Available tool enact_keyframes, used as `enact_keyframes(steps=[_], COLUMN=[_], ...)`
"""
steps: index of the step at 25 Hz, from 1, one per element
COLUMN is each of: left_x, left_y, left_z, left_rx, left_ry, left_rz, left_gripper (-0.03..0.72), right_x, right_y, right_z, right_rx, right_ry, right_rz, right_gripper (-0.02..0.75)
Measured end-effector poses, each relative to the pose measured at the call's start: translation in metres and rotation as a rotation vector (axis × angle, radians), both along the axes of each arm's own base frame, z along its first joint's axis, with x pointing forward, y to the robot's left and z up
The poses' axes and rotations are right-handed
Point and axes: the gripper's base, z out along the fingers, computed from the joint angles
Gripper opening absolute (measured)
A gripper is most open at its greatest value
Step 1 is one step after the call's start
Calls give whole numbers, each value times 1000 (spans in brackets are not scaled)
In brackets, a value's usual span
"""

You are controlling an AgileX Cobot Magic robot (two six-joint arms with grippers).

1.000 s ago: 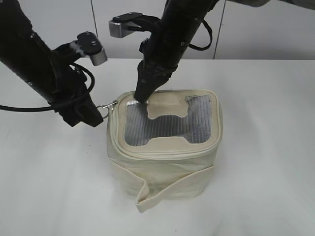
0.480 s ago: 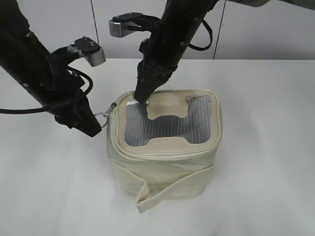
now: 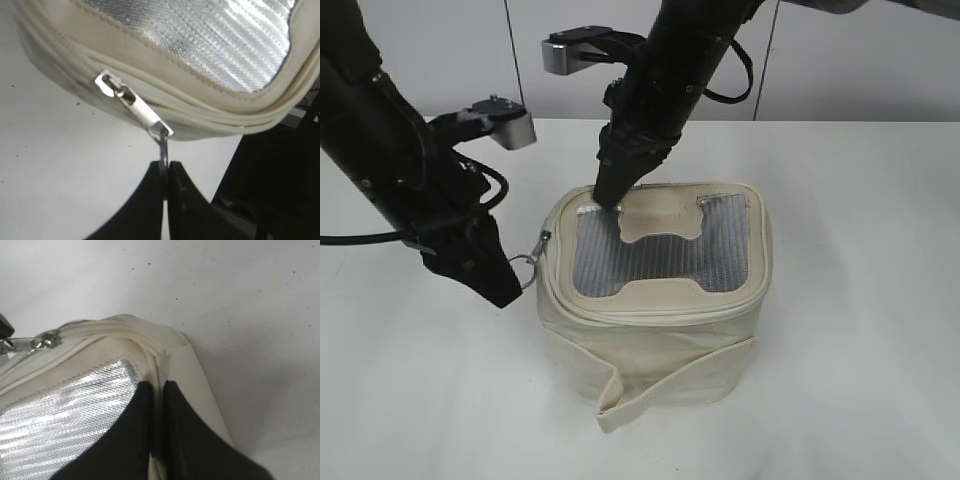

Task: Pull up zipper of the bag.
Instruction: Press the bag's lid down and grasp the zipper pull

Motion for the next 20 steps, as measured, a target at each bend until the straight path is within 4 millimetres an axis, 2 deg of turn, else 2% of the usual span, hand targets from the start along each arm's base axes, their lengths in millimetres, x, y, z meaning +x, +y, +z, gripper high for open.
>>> enact_keyframes(steps=[7, 13, 20], left_x=[-24, -49, -79], left_y=[-10, -27, -56], left_z=[-14, 5, -2], left_rx=[21, -23, -30], left_ry=[85, 58, 37], left_rz=[-18, -60, -111], left_gripper=[0, 0, 0], right_x=[0, 0, 0], right_y=[0, 0, 0], right_z=[0, 0, 0], right_rx=[0, -3, -3], right_ry=[2, 3, 3], right_rz=[-4, -8, -10], right_gripper=[42, 42, 42])
